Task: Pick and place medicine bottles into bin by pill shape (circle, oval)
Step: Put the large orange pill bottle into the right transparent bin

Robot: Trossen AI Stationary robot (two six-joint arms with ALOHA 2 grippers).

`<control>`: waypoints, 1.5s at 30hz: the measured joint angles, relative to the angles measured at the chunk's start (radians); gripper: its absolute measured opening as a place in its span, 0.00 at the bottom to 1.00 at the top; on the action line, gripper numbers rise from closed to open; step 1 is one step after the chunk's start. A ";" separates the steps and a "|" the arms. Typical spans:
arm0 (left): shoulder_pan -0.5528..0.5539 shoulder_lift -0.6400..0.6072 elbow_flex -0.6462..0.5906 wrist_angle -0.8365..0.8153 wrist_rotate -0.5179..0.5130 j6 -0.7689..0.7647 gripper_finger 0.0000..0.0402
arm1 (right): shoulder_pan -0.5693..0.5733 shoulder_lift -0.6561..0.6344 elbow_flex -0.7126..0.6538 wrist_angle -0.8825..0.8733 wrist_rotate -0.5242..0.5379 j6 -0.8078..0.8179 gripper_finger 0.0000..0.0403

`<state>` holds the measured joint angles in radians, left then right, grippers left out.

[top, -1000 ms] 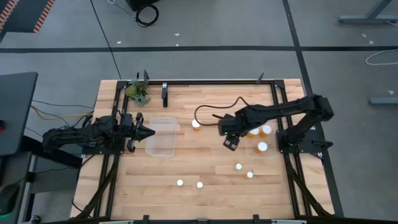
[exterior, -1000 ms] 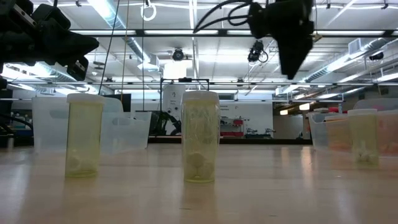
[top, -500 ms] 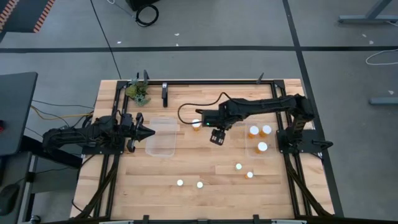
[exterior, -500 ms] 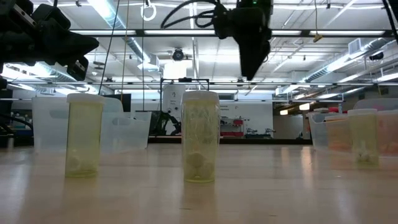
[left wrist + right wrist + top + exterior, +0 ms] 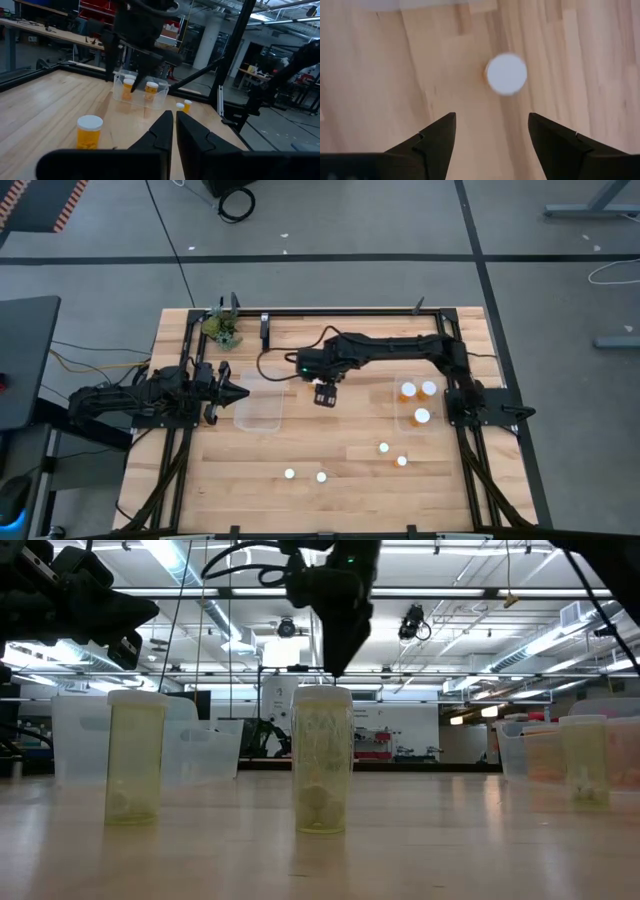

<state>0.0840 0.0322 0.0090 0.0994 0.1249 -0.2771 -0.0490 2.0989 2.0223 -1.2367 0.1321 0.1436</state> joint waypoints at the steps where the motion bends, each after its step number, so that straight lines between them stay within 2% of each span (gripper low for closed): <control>1: 0.000 0.000 0.000 0.000 0.000 0.000 0.07 | -0.006 0.015 0.022 -0.001 -0.003 -0.014 0.63; 5: 0.000 0.000 0.000 0.000 0.000 0.000 0.09 | -0.030 0.055 0.066 0.005 -0.013 -0.059 0.63; 21: 0.000 0.000 0.000 0.000 -0.001 0.000 0.07 | -0.065 0.175 0.060 0.207 -0.021 -0.249 0.63; 30: 0.000 0.000 0.000 -0.002 0.000 0.000 0.10 | -0.087 0.183 0.029 0.230 -0.032 -0.244 0.63; 45: 0.000 0.000 0.000 0.000 0.000 0.000 0.08 | -0.094 0.182 -0.105 0.261 -0.037 -0.215 0.63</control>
<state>0.0841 0.0322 0.0093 0.0990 0.1249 -0.2772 -0.1428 2.2814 1.9169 -0.9762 0.0948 -0.0711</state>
